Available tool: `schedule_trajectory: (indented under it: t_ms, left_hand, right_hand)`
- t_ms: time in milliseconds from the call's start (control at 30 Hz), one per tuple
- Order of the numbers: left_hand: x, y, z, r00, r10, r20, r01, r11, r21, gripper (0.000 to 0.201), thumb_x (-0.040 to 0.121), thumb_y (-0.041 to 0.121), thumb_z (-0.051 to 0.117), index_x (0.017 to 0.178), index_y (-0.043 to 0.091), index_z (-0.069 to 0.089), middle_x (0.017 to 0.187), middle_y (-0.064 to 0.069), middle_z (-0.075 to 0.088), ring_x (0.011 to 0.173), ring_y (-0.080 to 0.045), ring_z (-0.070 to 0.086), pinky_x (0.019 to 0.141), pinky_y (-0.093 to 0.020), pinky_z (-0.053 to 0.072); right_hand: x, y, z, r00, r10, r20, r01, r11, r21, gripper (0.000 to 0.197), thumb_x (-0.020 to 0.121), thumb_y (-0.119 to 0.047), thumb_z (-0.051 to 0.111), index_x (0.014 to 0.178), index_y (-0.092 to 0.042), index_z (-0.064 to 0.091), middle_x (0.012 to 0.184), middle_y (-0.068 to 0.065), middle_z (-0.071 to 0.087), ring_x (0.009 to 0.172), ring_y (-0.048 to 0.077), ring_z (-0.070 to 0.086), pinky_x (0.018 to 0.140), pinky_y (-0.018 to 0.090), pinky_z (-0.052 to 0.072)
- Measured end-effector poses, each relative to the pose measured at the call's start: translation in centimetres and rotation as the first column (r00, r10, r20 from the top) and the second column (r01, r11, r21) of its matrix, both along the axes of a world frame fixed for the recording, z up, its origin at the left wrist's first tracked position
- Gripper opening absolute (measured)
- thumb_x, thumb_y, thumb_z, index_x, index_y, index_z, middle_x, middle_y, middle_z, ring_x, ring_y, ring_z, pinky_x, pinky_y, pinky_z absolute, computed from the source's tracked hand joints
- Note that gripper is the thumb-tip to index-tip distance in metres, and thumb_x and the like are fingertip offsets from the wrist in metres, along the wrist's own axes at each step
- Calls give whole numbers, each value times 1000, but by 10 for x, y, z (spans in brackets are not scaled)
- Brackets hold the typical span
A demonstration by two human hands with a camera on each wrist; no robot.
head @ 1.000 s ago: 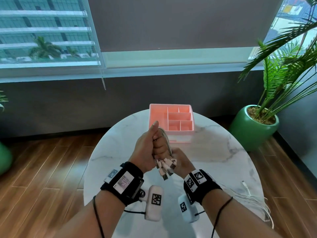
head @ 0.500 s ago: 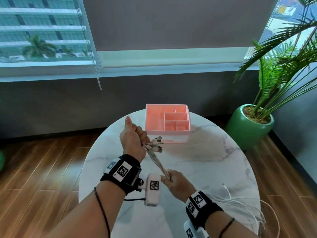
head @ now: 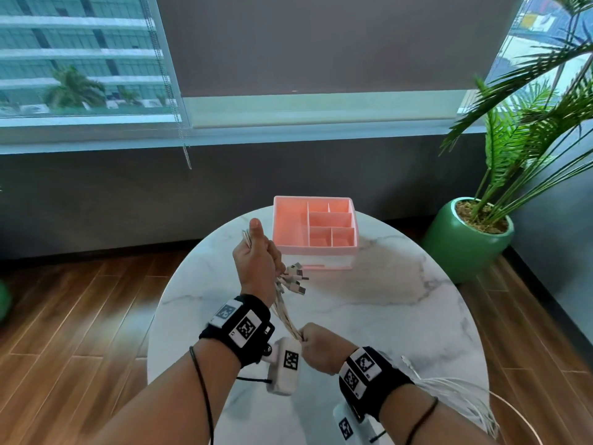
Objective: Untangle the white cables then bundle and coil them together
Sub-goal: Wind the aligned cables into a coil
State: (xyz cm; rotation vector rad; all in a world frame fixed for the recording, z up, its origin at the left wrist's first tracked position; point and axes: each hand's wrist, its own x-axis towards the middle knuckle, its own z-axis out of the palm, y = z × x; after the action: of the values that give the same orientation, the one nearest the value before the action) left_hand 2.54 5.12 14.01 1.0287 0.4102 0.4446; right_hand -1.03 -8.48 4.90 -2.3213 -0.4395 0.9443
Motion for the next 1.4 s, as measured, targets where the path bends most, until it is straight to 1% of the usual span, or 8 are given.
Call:
schedule_trajectory:
  t_ms: [200, 467, 667, 900, 1100, 1200, 1300, 1400]
  left_hand:
    - [-8, -3, -20, 998, -47, 36, 38, 975, 221, 62, 101, 50, 40, 43, 28, 38, 44, 11, 31, 37, -7, 26, 40, -19, 27]
    - [-16, -8, -39, 976, -195, 98, 113, 835, 539, 72, 81, 86, 39, 56, 18, 39, 46, 10, 38, 43, -3, 34, 44, -21, 32]
    - [-15, -3, -38, 966, -249, 69, 135, 713, 688, 84, 89, 81, 33, 61, 2, 41, 54, -6, 40, 52, -19, 40, 51, -50, 40]
    - [-9, 5, -28, 972, -221, 81, 119, 756, 643, 83, 84, 85, 32, 64, 5, 42, 56, 1, 40, 51, -13, 38, 46, -27, 36]
    - [-15, 9, -52, 946, -317, -73, 240, 528, 814, 73, 93, 75, 32, 59, 11, 42, 52, 9, 41, 49, -8, 40, 50, -36, 38]
    - [-17, 5, -56, 894, -380, -239, 389, 392, 833, 68, 97, 67, 35, 59, 12, 45, 54, 9, 42, 49, -6, 41, 48, -30, 39]
    - [-13, 2, -56, 823, -501, -268, 511, 446, 735, 71, 91, 79, 31, 59, 17, 46, 57, 6, 43, 53, -11, 41, 55, -35, 36]
    - [-15, -6, -47, 669, -682, -294, 682, 406, 608, 74, 87, 85, 27, 65, 17, 47, 60, -2, 40, 53, -19, 36, 53, -32, 28]
  right_hand:
    - [1, 2, 28, 996, 19, -89, -33, 987, -156, 40, 98, -43, 52, 69, -16, 45, 48, -3, 39, 30, 12, 32, 46, 23, 28]
    - [9, 1, 94, 978, 205, 49, -186, 949, -256, 40, 92, -46, 56, 98, -7, 62, 75, 2, 55, 56, 15, 48, 53, 27, 39]
    - [20, 0, 111, 970, 205, 129, -174, 960, -219, 20, 89, -35, 57, 81, -16, 59, 71, 1, 59, 59, 20, 56, 55, 31, 47]
    - [11, 2, 104, 984, 176, -20, -177, 971, -160, 25, 91, -33, 53, 84, -14, 68, 61, 0, 50, 45, 15, 42, 45, 24, 40]
    - [28, -5, 117, 982, 181, 53, -171, 973, -156, 19, 87, -27, 60, 83, -11, 67, 63, 1, 50, 49, 17, 43, 45, 25, 38]
    - [37, -12, 125, 973, 196, 121, -183, 977, -112, 14, 85, -21, 63, 85, -8, 66, 65, 3, 53, 53, 14, 47, 45, 26, 41]
    - [44, -17, 134, 972, 194, 136, -191, 981, -36, 10, 81, -18, 66, 85, -10, 71, 64, 4, 57, 52, 13, 48, 46, 27, 44]
    - [53, -25, 148, 973, 157, 169, -167, 985, 42, 1, 77, -17, 73, 77, -16, 72, 61, -1, 60, 52, 9, 50, 47, 27, 43]
